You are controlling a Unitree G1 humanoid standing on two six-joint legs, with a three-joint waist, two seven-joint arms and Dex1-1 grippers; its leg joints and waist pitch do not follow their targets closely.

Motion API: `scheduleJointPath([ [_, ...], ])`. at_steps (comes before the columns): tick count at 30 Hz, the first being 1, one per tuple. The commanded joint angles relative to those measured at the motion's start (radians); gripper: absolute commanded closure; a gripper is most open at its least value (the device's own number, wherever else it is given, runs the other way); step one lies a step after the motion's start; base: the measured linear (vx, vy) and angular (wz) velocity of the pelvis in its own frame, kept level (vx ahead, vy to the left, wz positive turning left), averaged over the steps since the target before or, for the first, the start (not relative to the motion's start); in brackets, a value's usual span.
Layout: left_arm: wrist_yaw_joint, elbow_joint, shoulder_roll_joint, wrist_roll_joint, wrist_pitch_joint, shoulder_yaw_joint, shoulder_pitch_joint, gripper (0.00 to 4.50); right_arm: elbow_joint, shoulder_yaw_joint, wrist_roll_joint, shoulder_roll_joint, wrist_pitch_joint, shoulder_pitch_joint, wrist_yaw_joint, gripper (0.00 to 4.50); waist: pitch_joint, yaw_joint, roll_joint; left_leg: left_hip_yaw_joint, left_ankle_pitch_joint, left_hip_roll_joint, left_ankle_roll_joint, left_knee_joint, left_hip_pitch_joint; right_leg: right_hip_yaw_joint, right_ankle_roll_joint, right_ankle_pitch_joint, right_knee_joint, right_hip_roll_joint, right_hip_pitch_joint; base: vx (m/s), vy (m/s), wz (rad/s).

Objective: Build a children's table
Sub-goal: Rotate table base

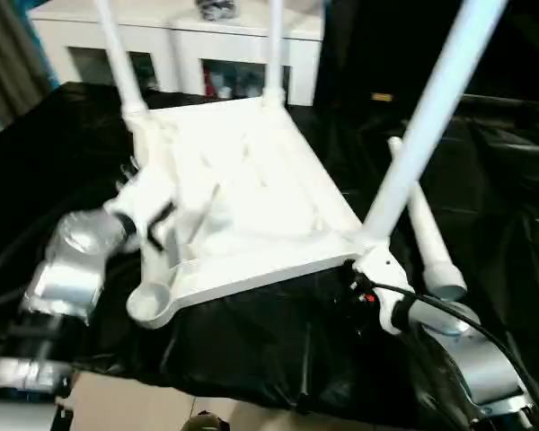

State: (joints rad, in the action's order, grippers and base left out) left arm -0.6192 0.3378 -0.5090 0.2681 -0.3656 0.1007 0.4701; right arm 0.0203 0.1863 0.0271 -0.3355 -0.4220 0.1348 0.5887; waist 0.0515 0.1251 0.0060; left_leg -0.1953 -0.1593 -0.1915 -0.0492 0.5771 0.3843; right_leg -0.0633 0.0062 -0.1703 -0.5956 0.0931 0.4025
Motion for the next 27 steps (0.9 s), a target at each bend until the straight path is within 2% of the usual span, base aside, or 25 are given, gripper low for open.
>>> scheduleJointPath([
  [1, -0.031, 0.001, -0.015, 0.009, -0.019, 0.031, -0.010, 4.47, 0.013, -0.017, 0.000, 0.002, 0.008, 0.029, -0.022, 0.37, -0.064, 0.001, 0.007, 0.027, -0.331, -0.036, -0.029, -0.075, -0.028, 0.040, -0.152, -0.278, 0.071, 0.054, -0.032, 0.000, 0.000, 0.00],
  [2, -0.061, -0.007, -0.022, 0.012, -0.034, 0.049, -0.019, 4.47, 0.025, -0.019, 0.000, 0.006, 0.011, 0.039, -0.027, 0.37, -0.065, 0.001, 0.006, 0.027, -0.331, -0.036, -0.030, -0.075, -0.028, 0.040, -0.153, -0.283, 0.071, 0.054, -0.031, 0.000, 0.000, 0.00],
  [4, -0.109, -0.022, -0.039, 0.020, -0.055, 0.077, -0.033, 4.50, 0.048, -0.022, -0.004, 0.013, 0.018, 0.054, -0.035, 0.67, -0.063, 0.000, 0.007, 0.028, -0.337, -0.036, -0.032, -0.076, -0.027, 0.040, -0.151, -0.301, 0.072, 0.055, -0.032, 0.000, 0.000, 0.00],
  [5, -0.148, -0.035, -0.057, 0.028, -0.069, 0.101, -0.044, 4.50, 0.068, -0.021, -0.009, 0.019, 0.024, 0.067, -0.040, 0.76, -0.064, -0.001, 0.021, 0.031, -0.352, -0.037, -0.040, -0.077, -0.029, 0.041, -0.156, -0.303, 0.072, 0.057, -0.029, 0.000, 0.000, 0.00],
  [6, -0.185, -0.050, -0.073, 0.030, -0.082, 0.120, -0.054, 4.50, 0.086, -0.021, -0.013, 0.024, 0.030, 0.077, -0.045, 0.79, -0.061, -0.008, 0.018, 0.033, -0.366, -0.035, -0.046, -0.081, -0.024, 0.038, -0.158, -0.305, 0.072, 0.053, -0.033, 0.000, 0.000, 0.00],
  [8, -0.246, -0.080, -0.096, 0.018, -0.105, 0.144, -0.070, 4.50, 0.113, -0.019, -0.016, 0.032, 0.039, 0.092, -0.050, 0.99, -0.061, -0.013, 0.015, 0.032, -0.372, -0.034, -0.046, -0.081, -0.025, 0.039, -0.160, -0.304, 0.071, 0.053, -0.032, 0.000, 0.000, 0.00],
  [10, -0.320, -0.135, -0.112, -0.022, -0.135, 0.161, -0.083, 4.50, 0.144, -0.020, -0.016, 0.044, 0.046, 0.109, -0.058, 1.20, -0.064, -0.011, 0.020, 0.031, -0.378, -0.038, -0.049, -0.079, -0.033, 0.041, -0.174, -0.297, 0.073, 0.057, -0.029, 0.000, 0.000, 0.00],
  [11, -0.353, -0.160, -0.118, -0.043, -0.145, 0.171, -0.087, 4.50, 0.159, -0.020, -0.016, 0.049, 0.050, 0.117, -0.064, 1.25, -0.061, -0.013, 0.015, 0.031, -0.375, -0.035, -0.046, -0.080, -0.028, 0.040, -0.184, -0.296, 0.071, 0.054, -0.031, 0.000, 0.000, 0.00],
  [12, -0.394, -0.191, -0.123, -0.072, -0.149, 0.181, -0.093, 4.50, 0.176, -0.018, -0.016, 0.056, 0.055, 0.127, -0.068, 1.32, -0.061, -0.011, 0.015, 0.029, -0.378, -0.036, -0.047, -0.079, -0.033, 0.041, -0.186, -0.306, 0.071, 0.055, -0.029, 0.000, 0.000, 0.00],
  [13, -0.403, -0.197, -0.124, -0.079, -0.149, 0.183, -0.094, 4.50, 0.180, -0.017, -0.017, 0.057, 0.056, 0.129, -0.070, 1.32, -0.061, -0.010, 0.017, 0.030, -0.379, -0.036, -0.048, -0.079, -0.032, 0.041, -0.188, -0.304, 0.070, 0.055, -0.029, 0.000, 0.000, 0.00],
  [14, -0.452, -0.242, -0.129, -0.115, -0.159, 0.201, -0.100, 4.50, 0.212, -0.016, -0.017, 0.068, 0.068, 0.145, -0.079, 1.44, -0.062, -0.011, 0.012, 0.029, -0.371, -0.035, -0.045, -0.079, -0.030, 0.040, -0.189, -0.300, 0.070, 0.055, -0.030, 0.000, 0.000, 0.00],
  [15, -0.477, -0.266, -0.129, -0.137, -0.165, 0.210, -0.105, 4.50, 0.229, -0.015, -0.018, 0.074, 0.074, 0.154, -0.083, 1.57, -0.062, -0.011, 0.013, 0.030, -0.363, -0.036, -0.045, -0.080, -0.029, 0.040, -0.194, -0.291, 0.067, 0.054, -0.031, 0.000, 0.000, 0.00],
  [16, -0.515, -0.315, -0.126, -0.178, -0.195, 0.225, -0.112, 4.50, 0.259, -0.014, -0.018, 0.085, 0.085, 0.170, -0.090, 1.63, -0.063, -0.010, 0.014, 0.029, -0.359, -0.036, -0.047, -0.079, -0.030, 0.040, -0.197, -0.284, 0.066, 0.055, -0.031, 0.000, 0.000, 0.00],
  [17, -0.539, -0.349, -0.122, -0.201, -0.216, 0.235, -0.117, 4.50, 0.281, -0.014, -0.019, 0.094, 0.095, 0.183, -0.096, 1.68, -0.063, -0.015, 0.013, 0.030, -0.347, -0.036, -0.049, -0.081, -0.025, 0.039, -0.204, -0.274, 0.062, 0.057, -0.035, 0.000, 0.000, 0.00],
  [19, -0.555, -0.388, -0.105, -0.228, -0.243, 0.246, -0.120, 4.50, 0.308, -0.013, -0.022, 0.106, 0.106, 0.202, -0.103, 1.88, -0.063, -0.020, 0.014, 0.028, -0.339, -0.035, -0.048, -0.079, -0.027, 0.039, -0.204, -0.258, 0.061, 0.052, -0.034, 0.000, 0.000, 0.00],
  [20, -0.564, -0.413, -0.085, -0.240, -0.263, 0.254, -0.118, 4.50, 0.330, -0.010, -0.024, 0.115, 0.117, 0.219, -0.108, 1.99, -0.064, -0.022, 0.021, 0.027, -0.333, -0.033, -0.048, -0.076, -0.027, 0.040, -0.206, -0.246, 0.060, 0.052, -0.035, 0.000, 0.000, 0.00],
  [21, -0.564, -0.413, -0.085, -0.240, -0.263, 0.254, -0.118, 4.50, 0.330, -0.010, -0.024, 0.115, 0.117, 0.219, -0.108, 2.04, -0.064, -0.025, 0.016, 0.025, -0.327, -0.032, -0.045, -0.075, -0.027, 0.040, -0.208, -0.236, 0.062, 0.051, -0.036, 0.000, 0.000, 0.00],
  [22, -0.567, -0.431, -0.049, -0.252, -0.282, 0.262, -0.110, 4.50, 0.360, -0.008, -0.027, 0.127, 0.134, 0.243, -0.116, 2.10, -0.065, -0.027, 0.015, 0.025, -0.321, -0.032, -0.043, -0.075, -0.025, 0.040, -0.210, -0.229, 0.061, 0.052, -0.038, 0.000, 0.000, 0.00],
  [23, -0.567, -0.434, -0.031, -0.256, -0.290, 0.268, -0.104, 4.50, 0.374, -0.010, -0.024, 0.135, 0.141, 0.255, -0.118, 2.20, -0.066, -0.031, 0.019, 0.026, -0.303, -0.030, -0.041, -0.073, -0.022, 0.039, -0.215, -0.214, 0.058, 0.051, -0.042, 0.000, 0.000, 0.00],
  [24, -0.566, -0.433, -0.027, -0.255, -0.289, 0.270, -0.101, 4.50, 0.377, -0.010, -0.024, 0.136, 0.143, 0.258, -0.119, 2.33, -0.066, -0.032, 0.016, 0.025, -0.296, -0.031, -0.036, -0.072, -0.023, 0.038, -0.215, -0.213, 0.060, 0.050, -0.042, 0.000, 0.000, 0.00],
  [25, -0.563, -0.427, -0.013, -0.254, -0.286, 0.277, -0.094, 4.50, 0.386, -0.011, -0.024, 0.142, 0.146, 0.267, -0.121, 2.44, -0.066, -0.033, 0.018, 0.024, -0.295, -0.030, -0.035, -0.071, -0.022, 0.039, -0.214, -0.214, 0.060, 0.050, -0.042, 0.000, 0.000, 0.00],
  [26, -0.520, -0.383, 0.031, -0.231, -0.266, 0.287, -0.063, 4.50, 0.405, -0.009, -0.024, 0.156, 0.155, 0.284, -0.125, 2.50, -0.066, -0.036, 0.011, 0.023, -0.289, -0.029, -0.031, -0.070, -0.021, 0.039, -0.213, -0.212, 0.061, 0.048, -0.044, 0.000, 0.000, 0.00],
  [27, -0.486, -0.342, 0.058, -0.211, -0.238, 0.290, -0.042, 4.50, 0.413, -0.007, -0.026, 0.161, 0.160, 0.291, -0.129, 2.50, -0.068, -0.034, 0.014, 0.022, -0.282, -0.028, -0.029, -0.068, -0.025, 0.039, -0.211, -0.214, 0.061, 0.047, -0.042, 0.000, 0.000, 0.00],
])
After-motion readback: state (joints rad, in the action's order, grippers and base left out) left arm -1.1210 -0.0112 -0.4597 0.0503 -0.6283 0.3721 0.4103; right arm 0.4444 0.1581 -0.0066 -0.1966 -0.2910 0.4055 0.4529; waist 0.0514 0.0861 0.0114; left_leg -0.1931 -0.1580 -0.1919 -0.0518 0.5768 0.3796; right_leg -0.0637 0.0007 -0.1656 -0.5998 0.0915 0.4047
